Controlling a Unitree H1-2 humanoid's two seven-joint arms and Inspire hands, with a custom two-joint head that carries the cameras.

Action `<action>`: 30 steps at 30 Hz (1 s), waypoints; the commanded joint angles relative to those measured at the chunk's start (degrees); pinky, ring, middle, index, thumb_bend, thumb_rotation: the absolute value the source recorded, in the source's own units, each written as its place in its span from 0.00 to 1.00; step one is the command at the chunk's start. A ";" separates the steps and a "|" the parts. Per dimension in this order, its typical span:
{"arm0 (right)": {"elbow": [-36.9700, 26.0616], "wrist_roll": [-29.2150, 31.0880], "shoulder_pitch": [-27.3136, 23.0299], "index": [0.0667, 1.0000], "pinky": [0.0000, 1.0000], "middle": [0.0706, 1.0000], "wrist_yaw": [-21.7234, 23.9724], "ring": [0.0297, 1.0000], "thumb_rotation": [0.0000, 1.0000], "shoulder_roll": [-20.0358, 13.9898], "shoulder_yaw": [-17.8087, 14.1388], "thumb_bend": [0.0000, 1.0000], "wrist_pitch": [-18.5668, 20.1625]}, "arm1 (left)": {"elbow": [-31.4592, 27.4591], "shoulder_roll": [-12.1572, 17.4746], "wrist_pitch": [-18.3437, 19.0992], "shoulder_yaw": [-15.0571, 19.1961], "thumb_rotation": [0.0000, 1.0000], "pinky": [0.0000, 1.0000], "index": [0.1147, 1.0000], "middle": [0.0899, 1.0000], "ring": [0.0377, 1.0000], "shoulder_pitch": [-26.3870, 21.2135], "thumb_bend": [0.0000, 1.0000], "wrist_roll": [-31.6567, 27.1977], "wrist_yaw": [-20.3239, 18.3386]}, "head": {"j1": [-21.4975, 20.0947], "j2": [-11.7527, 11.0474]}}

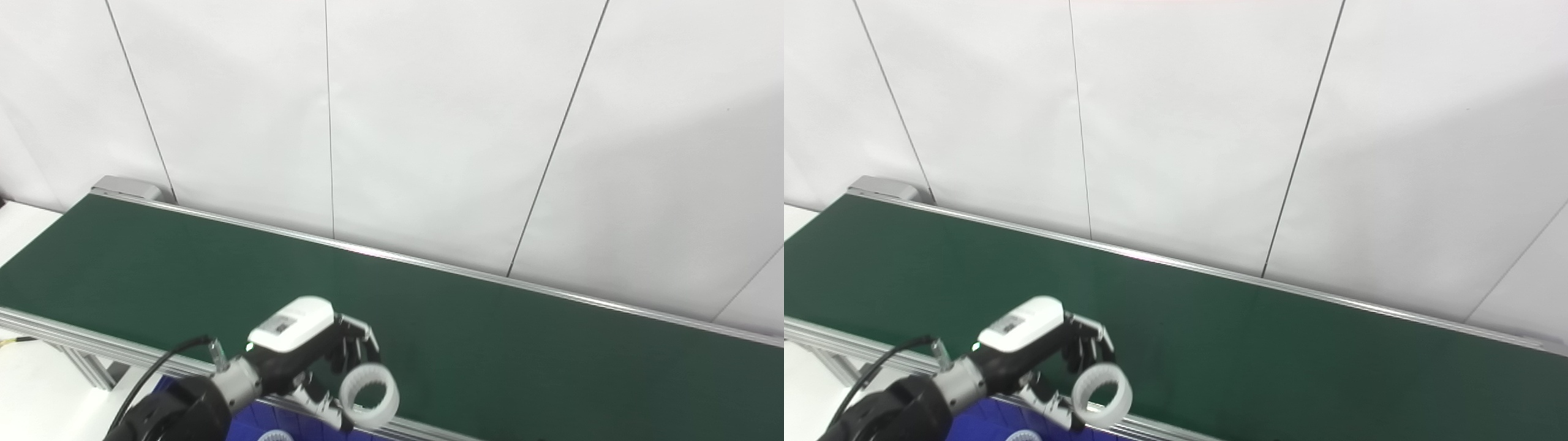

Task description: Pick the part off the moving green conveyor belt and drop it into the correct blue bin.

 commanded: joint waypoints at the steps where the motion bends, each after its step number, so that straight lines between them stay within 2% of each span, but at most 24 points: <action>1: -3.55 0.42 0.13 0.95 0.77 0.89 0.74 0.84 0.84 -0.04 -0.41 0.44 -1.18 | -3.22 1.56 0.58 0.92 0.00 0.45 0.47 0.42 0.39 -0.57 0.47 0.41 -0.54 | -0.04 3.00; 2: -4.11 0.24 0.17 0.95 0.77 0.89 0.91 0.83 0.85 -0.09 -0.53 0.45 -0.94 | -3.59 1.67 0.81 1.02 0.00 0.45 0.48 0.42 0.38 -0.50 0.47 0.49 -1.10 | -0.04 3.00; 3: -5.12 0.49 0.32 0.95 0.77 0.89 1.17 0.83 0.85 -0.26 -0.65 0.46 -0.45 | -4.10 1.79 1.08 1.27 0.00 0.45 0.48 0.42 0.38 -0.32 0.47 0.11 -1.62 | -0.21 5.46; 5: -6.88 1.08 0.67 0.94 0.77 0.89 1.49 0.83 0.83 -0.45 -0.94 0.46 0.74 | -4.64 1.94 1.53 1.73 0.00 0.45 0.47 0.43 0.38 0.20 0.48 -0.69 -2.40 | -0.11 6.41; 6: -7.75 1.35 0.87 0.93 0.76 0.87 1.60 0.83 0.81 -0.54 -1.13 0.47 1.41 | -4.86 1.97 1.67 1.88 0.00 0.44 0.47 0.44 0.39 0.45 0.48 -0.91 -2.65 | 0.54 7.63; 12: -10.23 2.64 0.97 0.91 0.74 0.85 2.88 0.81 0.80 -1.00 -2.18 0.49 3.96 | -4.12 1.72 1.82 1.99 0.00 0.42 0.47 0.45 0.39 1.93 0.48 -0.58 -2.85 | 1.45 9.57; 22: -11.97 3.55 1.28 0.90 0.72 0.84 4.02 0.80 0.77 -1.03 -2.98 0.53 5.95 | -1.67 2.19 0.84 1.32 0.00 0.44 0.46 0.45 0.40 3.51 0.48 2.33 -2.41 | 1.32 10.35; 30: -12.03 4.13 1.51 0.91 0.73 0.85 5.24 0.81 0.76 -1.45 -3.40 0.52 5.83 | 1.28 2.58 0.65 0.84 0.00 0.47 0.45 0.44 0.40 4.84 0.48 5.17 -2.08 | 1.00 10.27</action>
